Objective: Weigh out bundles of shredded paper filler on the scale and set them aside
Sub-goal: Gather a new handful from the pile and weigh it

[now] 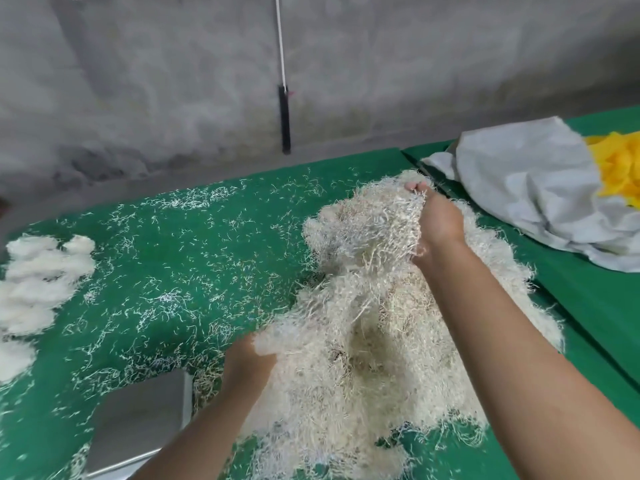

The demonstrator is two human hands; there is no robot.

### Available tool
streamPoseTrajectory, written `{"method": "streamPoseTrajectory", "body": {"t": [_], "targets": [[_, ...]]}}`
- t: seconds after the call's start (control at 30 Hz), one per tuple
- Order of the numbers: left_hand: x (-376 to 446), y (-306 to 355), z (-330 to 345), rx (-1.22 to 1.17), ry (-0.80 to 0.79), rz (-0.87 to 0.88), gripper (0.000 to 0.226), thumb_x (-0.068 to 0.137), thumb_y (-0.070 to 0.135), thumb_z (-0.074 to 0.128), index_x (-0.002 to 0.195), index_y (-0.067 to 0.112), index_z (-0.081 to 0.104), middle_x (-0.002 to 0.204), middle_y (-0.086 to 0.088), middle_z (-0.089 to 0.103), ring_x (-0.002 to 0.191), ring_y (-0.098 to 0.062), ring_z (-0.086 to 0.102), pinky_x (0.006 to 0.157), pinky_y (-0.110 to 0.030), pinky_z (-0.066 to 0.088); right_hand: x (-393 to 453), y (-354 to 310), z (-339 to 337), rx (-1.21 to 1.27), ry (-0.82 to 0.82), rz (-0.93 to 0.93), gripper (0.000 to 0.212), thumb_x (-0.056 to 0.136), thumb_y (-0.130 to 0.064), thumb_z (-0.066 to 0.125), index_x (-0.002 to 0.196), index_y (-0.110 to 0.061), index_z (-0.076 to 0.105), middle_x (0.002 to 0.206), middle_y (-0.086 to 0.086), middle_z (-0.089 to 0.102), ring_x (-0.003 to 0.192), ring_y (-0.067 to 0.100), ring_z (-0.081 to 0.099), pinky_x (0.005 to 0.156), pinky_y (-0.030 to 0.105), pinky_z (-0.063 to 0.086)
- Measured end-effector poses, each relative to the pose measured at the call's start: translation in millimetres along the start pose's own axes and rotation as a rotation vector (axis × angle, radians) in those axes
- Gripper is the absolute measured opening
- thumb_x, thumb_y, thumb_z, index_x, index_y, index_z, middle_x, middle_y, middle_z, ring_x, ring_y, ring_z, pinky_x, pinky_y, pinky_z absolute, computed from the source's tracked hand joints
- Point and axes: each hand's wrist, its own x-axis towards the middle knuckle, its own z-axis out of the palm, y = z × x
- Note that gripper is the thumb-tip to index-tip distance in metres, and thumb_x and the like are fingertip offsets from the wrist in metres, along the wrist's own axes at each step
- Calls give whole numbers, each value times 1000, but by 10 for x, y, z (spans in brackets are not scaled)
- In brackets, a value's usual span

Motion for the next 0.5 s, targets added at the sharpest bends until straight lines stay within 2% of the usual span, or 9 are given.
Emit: {"method": "streamPoseTrajectory", "body": {"t": [0.07,0.13,0.2,0.23,0.3,0.37,0.43,0.47,0.5], "targets": [[11,-90,-86,190,89,36,29,84,10,78,106,7,60,83,-9,65,60,-15,54,47,-35,54,3,-143,-79,89,26,28,16,102,-34,59,98,-34,75,163,18,41,146,42,44,111,61,41],[65,-164,-125,423,159,105,23,83,15,80,86,12,57,72,-9,65,55,-17,54,50,-44,58,-38,-230,-129,139,18,20,13,98,-36,64,96,-32,76,158,6,47,130,31,45,102,54,38],[69,-131,-89,502,97,139,26,83,18,82,91,1,64,60,-3,59,44,-10,46,39,-33,48,-41,-232,-167,116,22,6,20,95,-42,69,108,-30,77,159,3,44,135,31,40,107,58,34],[58,-94,-53,539,66,150,38,83,18,82,107,-6,64,61,0,56,43,-6,43,38,-26,43,-22,-221,-172,105,1,14,29,90,-45,72,114,-30,76,160,3,43,141,32,38,111,60,32],[20,17,71,492,9,188,77,84,20,84,145,-5,44,90,-4,59,68,-9,57,54,-25,54,-69,-169,-164,185,-107,65,48,77,-42,78,123,-29,71,161,4,43,145,34,38,117,62,31],[-54,153,204,433,-58,270,98,81,29,87,157,7,30,138,-18,49,121,-32,56,101,-49,53,-166,-119,-115,348,-228,167,41,83,-29,77,122,-25,67,145,5,57,129,30,57,109,54,46],[-197,279,305,469,-70,354,94,86,43,81,160,16,29,163,-16,27,145,-38,35,118,-61,32,-129,6,-189,486,-241,283,7,103,-19,61,106,-26,63,104,3,73,75,6,74,67,23,59],[-253,328,328,484,-64,368,87,90,53,73,159,19,32,166,-12,23,149,-36,31,120,-62,29,-89,108,-252,521,-253,339,17,109,-17,53,102,-31,58,92,-1,75,57,-6,68,51,13,54],[-346,390,334,484,-71,374,80,93,61,65,157,22,36,166,-8,24,149,-34,31,120,-61,28,-112,212,-275,524,-247,332,22,111,-16,50,105,-37,57,89,-9,77,60,-12,67,52,9,52]]}}
